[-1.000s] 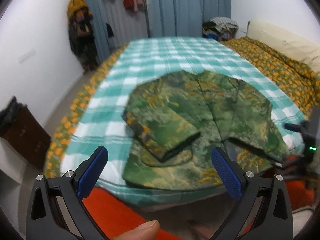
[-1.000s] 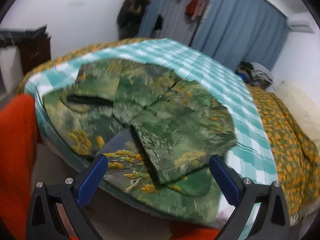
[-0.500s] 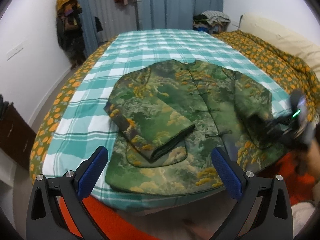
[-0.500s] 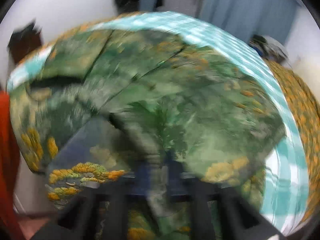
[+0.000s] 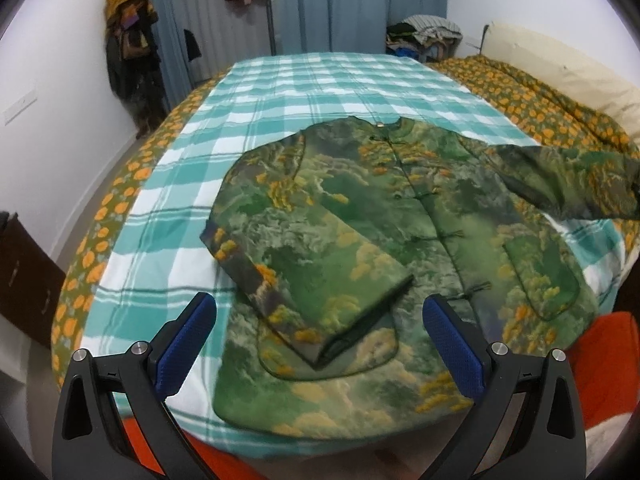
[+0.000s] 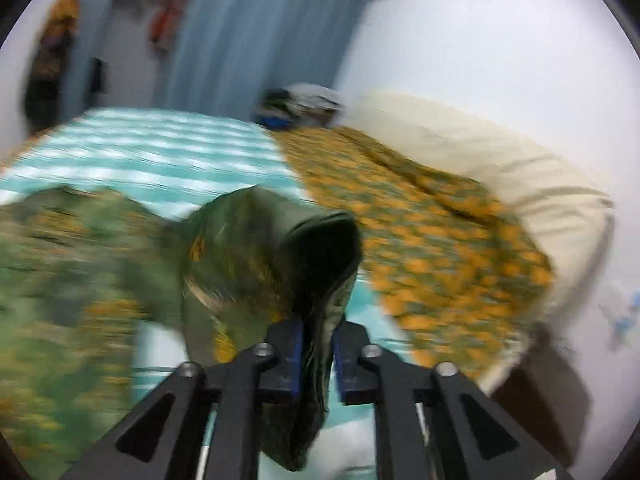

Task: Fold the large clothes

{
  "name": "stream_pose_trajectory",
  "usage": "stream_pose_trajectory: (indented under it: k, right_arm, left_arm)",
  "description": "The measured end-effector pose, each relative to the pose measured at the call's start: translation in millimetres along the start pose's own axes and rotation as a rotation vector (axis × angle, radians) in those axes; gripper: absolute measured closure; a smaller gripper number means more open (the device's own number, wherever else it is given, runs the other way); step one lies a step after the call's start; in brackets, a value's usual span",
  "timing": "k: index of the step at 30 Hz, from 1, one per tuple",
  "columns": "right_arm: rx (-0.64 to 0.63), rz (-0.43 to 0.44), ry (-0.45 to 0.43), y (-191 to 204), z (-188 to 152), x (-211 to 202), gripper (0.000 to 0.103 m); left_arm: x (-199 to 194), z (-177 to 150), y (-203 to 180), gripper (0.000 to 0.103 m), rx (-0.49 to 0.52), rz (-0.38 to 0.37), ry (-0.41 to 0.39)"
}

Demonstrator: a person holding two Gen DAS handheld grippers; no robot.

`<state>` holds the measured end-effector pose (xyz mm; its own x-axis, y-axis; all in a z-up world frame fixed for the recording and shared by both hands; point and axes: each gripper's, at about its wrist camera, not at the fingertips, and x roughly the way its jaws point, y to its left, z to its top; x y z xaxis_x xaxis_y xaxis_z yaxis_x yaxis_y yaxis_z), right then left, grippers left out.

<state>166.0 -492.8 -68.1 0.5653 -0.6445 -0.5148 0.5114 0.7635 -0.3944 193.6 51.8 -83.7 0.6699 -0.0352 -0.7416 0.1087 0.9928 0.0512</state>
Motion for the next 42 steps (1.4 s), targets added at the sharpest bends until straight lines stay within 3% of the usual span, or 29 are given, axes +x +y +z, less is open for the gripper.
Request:
stream_pose_trajectory:
  k: [4, 6, 8, 14, 19, 21, 22, 23, 24, 25, 30, 33, 36, 38, 42]
  right_arm:
    - [0.039, -0.138, 0.021, -28, -12, 9, 0.069]
    - [0.072, -0.138, 0.007, -31, -20, -2, 0.059]
    - [0.101, -0.077, 0.007, -20, -30, -18, 0.053]
    - [0.123, 0.164, -0.007, 43, -62, -65, 0.053]
    - [0.100, 0.363, 0.022, 118, -76, -94, 0.053]
    - [0.082, 0.433, 0.032, 142, -78, -104, 0.053]
    - [0.067, 0.462, 0.031, 153, -78, -112, 0.053]
    - [0.055, 0.481, 0.025, 159, -78, -117, 0.053]
    - [0.038, 0.501, 0.013, 166, -77, -125, 0.053]
    - [0.022, 0.512, 0.000, 171, -77, -133, 0.053]
    - [-0.078, 0.526, -0.086, 189, -74, -163, 0.053]
    - [-0.097, 0.535, -0.098, 193, -74, -168, 0.053]
    - [-0.085, 0.552, -0.079, 196, -74, -161, 0.053]
    - [-0.072, 0.567, -0.060, 196, -75, -158, 0.053]
    - [-0.048, 0.576, -0.051, 191, -73, -157, 0.053]
  left_arm:
    - [14, 1, 0, 0.000, 0.090, -0.007, 0.012]
    - [22, 1, -2, 0.000, 0.146, -0.019, 0.020]
    - [31, 0, -7, 0.000, 0.220, -0.056, 0.028]
    - [78, -5, -24, 0.000, 0.389, -0.143, 0.113]
    - [124, -15, -37, 0.001, 0.492, -0.090, 0.173]
    - [137, -15, -37, 0.006, 0.484, -0.096, 0.195]
    - [139, -15, -34, 0.026, 0.467, -0.119, 0.206]
    - [143, -12, -26, 0.064, 0.417, -0.180, 0.231]
    - [143, -10, -20, 0.083, 0.378, -0.206, 0.241]
    - [141, -5, -9, 0.092, 0.309, -0.227, 0.243]
    - [87, 28, 64, 0.094, 0.062, -0.221, 0.093]
    - [54, 51, 136, 0.094, -0.121, -0.148, -0.003]
    - [39, 59, 208, 0.093, -0.283, -0.029, -0.058]
    - [35, 54, 257, 0.086, -0.392, 0.092, -0.076]
    - [32, 25, 308, 0.071, -0.534, 0.237, -0.063]
